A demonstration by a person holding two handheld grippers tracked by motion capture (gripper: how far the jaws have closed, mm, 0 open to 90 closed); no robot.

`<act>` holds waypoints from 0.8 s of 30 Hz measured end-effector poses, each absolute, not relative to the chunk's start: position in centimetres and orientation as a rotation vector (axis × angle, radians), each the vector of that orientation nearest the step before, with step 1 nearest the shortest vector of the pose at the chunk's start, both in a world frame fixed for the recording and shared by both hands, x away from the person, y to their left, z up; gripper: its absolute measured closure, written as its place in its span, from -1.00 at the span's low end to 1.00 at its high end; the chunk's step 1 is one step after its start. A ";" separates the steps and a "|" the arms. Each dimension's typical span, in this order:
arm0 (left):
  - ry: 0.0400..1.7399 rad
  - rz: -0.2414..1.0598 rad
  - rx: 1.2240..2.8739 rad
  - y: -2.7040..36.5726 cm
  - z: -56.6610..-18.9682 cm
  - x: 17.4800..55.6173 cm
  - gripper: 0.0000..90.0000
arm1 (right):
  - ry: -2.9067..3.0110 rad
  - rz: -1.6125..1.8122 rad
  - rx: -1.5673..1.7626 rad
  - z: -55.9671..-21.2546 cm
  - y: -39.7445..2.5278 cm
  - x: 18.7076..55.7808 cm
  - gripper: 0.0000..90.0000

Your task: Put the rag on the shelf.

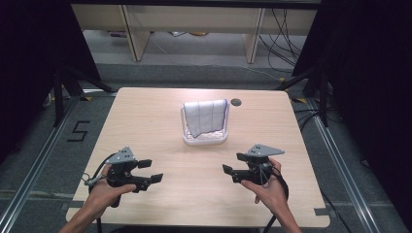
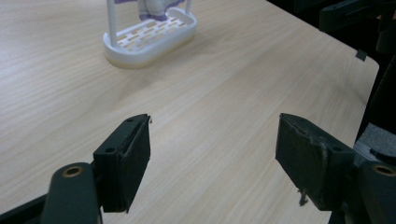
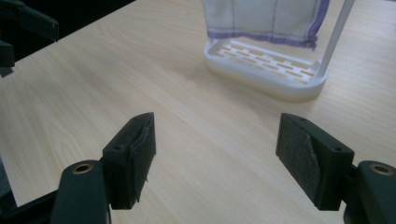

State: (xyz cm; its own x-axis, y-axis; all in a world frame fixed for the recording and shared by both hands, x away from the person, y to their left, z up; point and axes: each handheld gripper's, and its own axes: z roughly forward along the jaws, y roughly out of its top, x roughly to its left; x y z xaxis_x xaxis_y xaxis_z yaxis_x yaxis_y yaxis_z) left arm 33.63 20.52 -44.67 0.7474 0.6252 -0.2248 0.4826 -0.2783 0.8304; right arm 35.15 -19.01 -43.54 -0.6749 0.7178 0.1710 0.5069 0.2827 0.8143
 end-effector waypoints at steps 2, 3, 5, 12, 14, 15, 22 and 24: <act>0.834 0.170 1.947 20.4 -45.1 33.3 -0.43 | 2.349 1.332 1.125 -43.9 -19.0 34.9 -0.35; 0.835 0.182 1.958 20.4 -45.2 33.0 -0.43 | 2.341 1.328 1.121 -44.1 -18.9 34.8 -0.36; 0.823 0.182 1.974 20.3 -45.6 32.9 -0.43 | 2.351 1.313 1.109 -44.3 -19.0 34.7 -0.36; 0.820 0.195 2.008 20.1 -47.0 32.3 -0.43 | 2.369 1.289 1.123 -45.2 -19.3 34.0 -0.37; 0.832 0.203 1.998 20.1 -47.3 32.2 -0.43 | 2.363 1.268 1.138 -45.2 -19.4 33.6 -0.37; 0.836 0.197 2.000 20.2 -47.4 32.1 -0.43 | 2.373 1.266 1.159 -45.3 -19.3 33.4 -0.37; 0.837 0.248 2.028 20.7 -48.4 30.9 -0.43 | 2.422 1.224 1.125 -46.3 -19.3 32.5 -0.37; 0.840 0.240 2.035 20.9 -48.6 30.6 -0.43 | 2.430 1.190 1.110 -46.4 -19.2 32.0 -0.38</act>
